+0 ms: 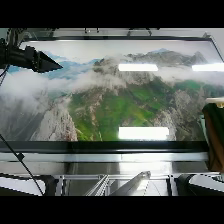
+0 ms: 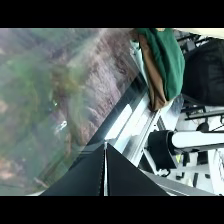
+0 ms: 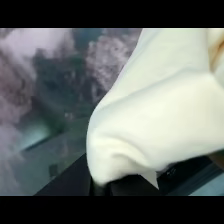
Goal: Fold the shirts.
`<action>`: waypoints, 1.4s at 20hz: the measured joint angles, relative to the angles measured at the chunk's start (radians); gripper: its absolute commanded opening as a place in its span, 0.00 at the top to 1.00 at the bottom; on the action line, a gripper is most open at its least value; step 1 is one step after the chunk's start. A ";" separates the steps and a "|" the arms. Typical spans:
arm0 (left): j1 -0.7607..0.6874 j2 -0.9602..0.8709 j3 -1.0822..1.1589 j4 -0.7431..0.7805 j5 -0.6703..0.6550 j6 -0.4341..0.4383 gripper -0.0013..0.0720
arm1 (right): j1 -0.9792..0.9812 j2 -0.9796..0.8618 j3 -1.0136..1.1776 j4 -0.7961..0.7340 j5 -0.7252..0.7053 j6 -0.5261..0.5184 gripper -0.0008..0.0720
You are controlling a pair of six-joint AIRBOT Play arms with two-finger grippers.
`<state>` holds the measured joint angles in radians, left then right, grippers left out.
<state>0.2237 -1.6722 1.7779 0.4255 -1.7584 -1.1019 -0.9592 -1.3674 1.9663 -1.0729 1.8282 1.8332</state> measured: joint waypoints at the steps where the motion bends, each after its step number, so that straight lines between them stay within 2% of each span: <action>1: 0.000 0.000 -0.014 0.000 0.000 0.007 0.97 | -0.063 0.040 -0.029 -0.022 0.004 0.000 0.96; 6: 0.000 0.000 -0.142 0.000 0.008 0.045 0.97 | -0.301 0.190 -0.311 -0.125 0.007 -0.072 0.94; 8: 0.000 0.000 -0.195 0.000 0.009 0.059 0.97 | -0.354 0.225 -0.451 -0.151 0.009 -0.074 0.60; 12: 0.000 0.000 -0.247 -0.005 0.011 0.082 0.97 | -0.397 0.259 -0.618 -0.189 0.011 -0.084 0.58; 15: 0.000 0.000 -0.257 -0.009 0.017 0.087 0.97 | -0.406 0.264 -0.653 -0.219 0.011 -0.082 0.62; 16: 0.000 0.000 -0.257 -0.013 0.027 0.087 0.97 | -0.406 0.260 -0.657 -0.192 0.009 -0.072 0.82; 17: 0.000 0.000 -0.252 -0.020 0.038 0.090 0.97 | -0.399 0.255 -0.659 -0.141 0.001 -0.066 0.90; 19: 0.000 0.000 -0.219 -0.053 0.069 0.090 0.97 | -0.354 0.247 -0.661 0.014 -0.069 -0.056 0.96; 23: 0.000 0.002 -0.106 -0.122 0.087 0.082 0.97 | -0.138 0.241 -0.663 0.264 -0.259 -0.130 0.96; 26: 0.000 0.035 -0.074 -0.136 0.090 0.063 0.97 | 0.116 0.240 -0.665 0.340 -0.383 -0.217 0.96; 28: 0.000 0.094 -0.143 -0.114 0.097 0.055 0.97 | 0.328 0.240 -0.681 0.358 -0.432 -0.283 0.96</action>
<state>0.2237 -1.5784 1.6344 0.3115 -1.6615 -1.0466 -0.6315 -1.1278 1.2850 -0.7151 1.3964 1.5505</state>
